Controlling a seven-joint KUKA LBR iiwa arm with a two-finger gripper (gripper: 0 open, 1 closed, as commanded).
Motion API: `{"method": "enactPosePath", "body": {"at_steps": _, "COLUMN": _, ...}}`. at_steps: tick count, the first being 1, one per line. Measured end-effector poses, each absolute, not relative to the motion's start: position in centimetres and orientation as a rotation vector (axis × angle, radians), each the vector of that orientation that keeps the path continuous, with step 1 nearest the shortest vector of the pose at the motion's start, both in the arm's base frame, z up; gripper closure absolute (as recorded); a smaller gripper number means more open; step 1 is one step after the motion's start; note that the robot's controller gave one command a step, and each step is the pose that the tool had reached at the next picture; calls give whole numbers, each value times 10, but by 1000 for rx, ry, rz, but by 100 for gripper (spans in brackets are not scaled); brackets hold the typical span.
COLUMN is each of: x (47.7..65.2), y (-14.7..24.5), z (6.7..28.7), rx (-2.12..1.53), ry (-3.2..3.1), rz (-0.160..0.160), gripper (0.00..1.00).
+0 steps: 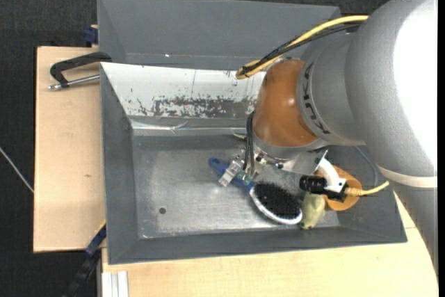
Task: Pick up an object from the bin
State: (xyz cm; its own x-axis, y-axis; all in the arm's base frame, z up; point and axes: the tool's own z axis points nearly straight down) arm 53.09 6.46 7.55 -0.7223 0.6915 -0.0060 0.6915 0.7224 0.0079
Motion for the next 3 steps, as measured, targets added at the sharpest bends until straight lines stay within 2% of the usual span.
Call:
{"method": "enactPosePath", "body": {"at_steps": 1, "x": 532, "y": 65, "z": 79, "rx": 1167, "ry": 2914, "rz": 4, "gripper": 100}}
{"method": "enactPosePath", "body": {"at_steps": 2, "x": 533, "y": 66, "z": 123, "rx": 1163, "ry": 2913, "rz": 6, "gripper": 100}}
{"method": "enactPosePath", "body": {"at_steps": 3, "x": 534, "y": 66, "z": 140, "rx": 1161, "ry": 2916, "rz": 5, "gripper": 100}}
